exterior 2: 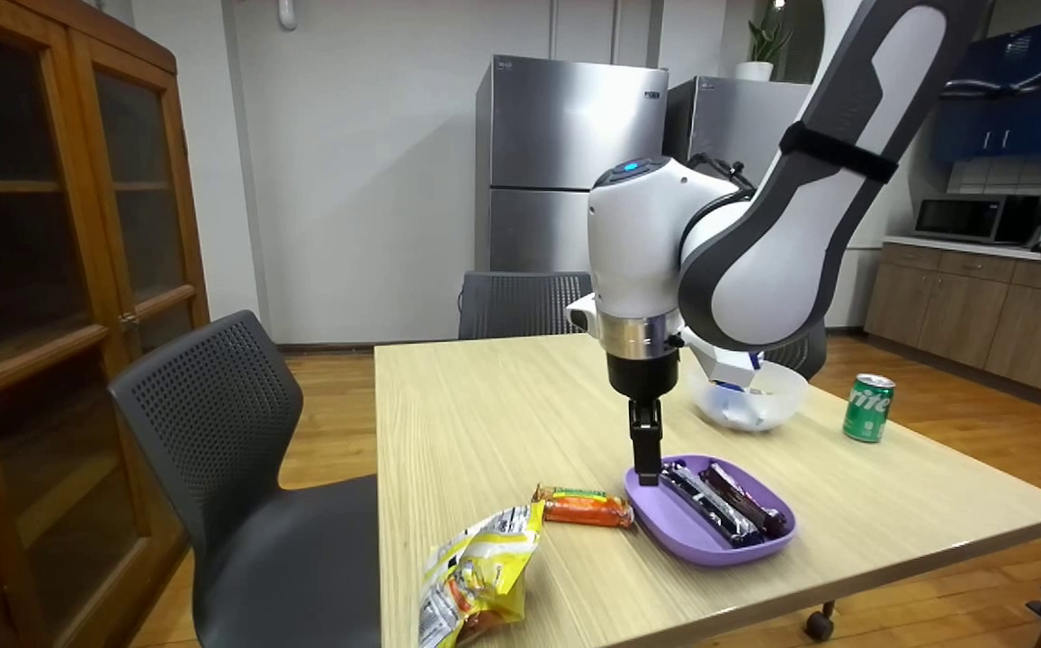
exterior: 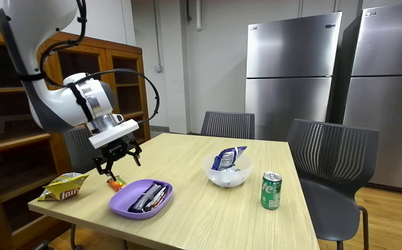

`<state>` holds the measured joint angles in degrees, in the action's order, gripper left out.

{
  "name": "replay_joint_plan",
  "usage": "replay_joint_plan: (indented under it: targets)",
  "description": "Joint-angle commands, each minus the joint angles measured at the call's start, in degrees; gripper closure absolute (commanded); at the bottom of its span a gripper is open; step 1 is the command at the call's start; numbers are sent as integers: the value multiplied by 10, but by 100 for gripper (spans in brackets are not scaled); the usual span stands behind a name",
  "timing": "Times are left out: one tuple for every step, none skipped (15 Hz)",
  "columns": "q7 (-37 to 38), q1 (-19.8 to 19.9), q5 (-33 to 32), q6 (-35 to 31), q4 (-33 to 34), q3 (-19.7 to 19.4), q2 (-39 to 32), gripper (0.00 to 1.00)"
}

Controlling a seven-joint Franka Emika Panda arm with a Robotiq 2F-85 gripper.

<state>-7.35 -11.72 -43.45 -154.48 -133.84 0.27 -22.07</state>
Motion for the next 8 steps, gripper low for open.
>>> replay_joint_plan:
  targets:
    - [-19, 18, 31, -1, 2, 28, -2, 0]
    - [-20, 19, 40, -3, 3, 31, -4, 0]
    - [-24, 20, 51, -3, 4, 36, -6, 0]
    - [-26, 20, 58, -5, 5, 37, -8, 0]
    - [-28, 19, 66, -7, 6, 39, -10, 0]
    - [-31, 18, 71, -10, 8, 39, -12, 0]
    - [-31, 15, 73, -13, 13, 38, -17, 0]
    - [-35, 15, 80, -12, 16, 40, -19, 0]
